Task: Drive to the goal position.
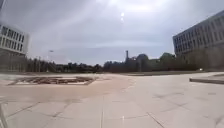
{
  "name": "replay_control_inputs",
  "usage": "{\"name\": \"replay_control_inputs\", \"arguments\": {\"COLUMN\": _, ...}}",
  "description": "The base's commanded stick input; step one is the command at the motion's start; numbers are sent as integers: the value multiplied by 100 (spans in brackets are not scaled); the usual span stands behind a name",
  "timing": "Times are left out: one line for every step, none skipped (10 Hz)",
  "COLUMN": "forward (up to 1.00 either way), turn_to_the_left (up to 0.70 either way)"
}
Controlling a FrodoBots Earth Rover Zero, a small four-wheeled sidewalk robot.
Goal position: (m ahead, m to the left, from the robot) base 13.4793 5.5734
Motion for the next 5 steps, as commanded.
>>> {"name": "replay_control_inputs", "arguments": {"forward": 0, "turn_to_the_left": 0}}
{"name": "replay_control_inputs", "arguments": {"forward": 0, "turn_to_the_left": 0}}
{"name": "replay_control_inputs", "arguments": {"forward": 0, "turn_to_the_left": 0}}
{"name": "replay_control_inputs", "arguments": {"forward": 0, "turn_to_the_left": 0}}
{"name": "replay_control_inputs", "arguments": {"forward": 0, "turn_to_the_left": 0}}
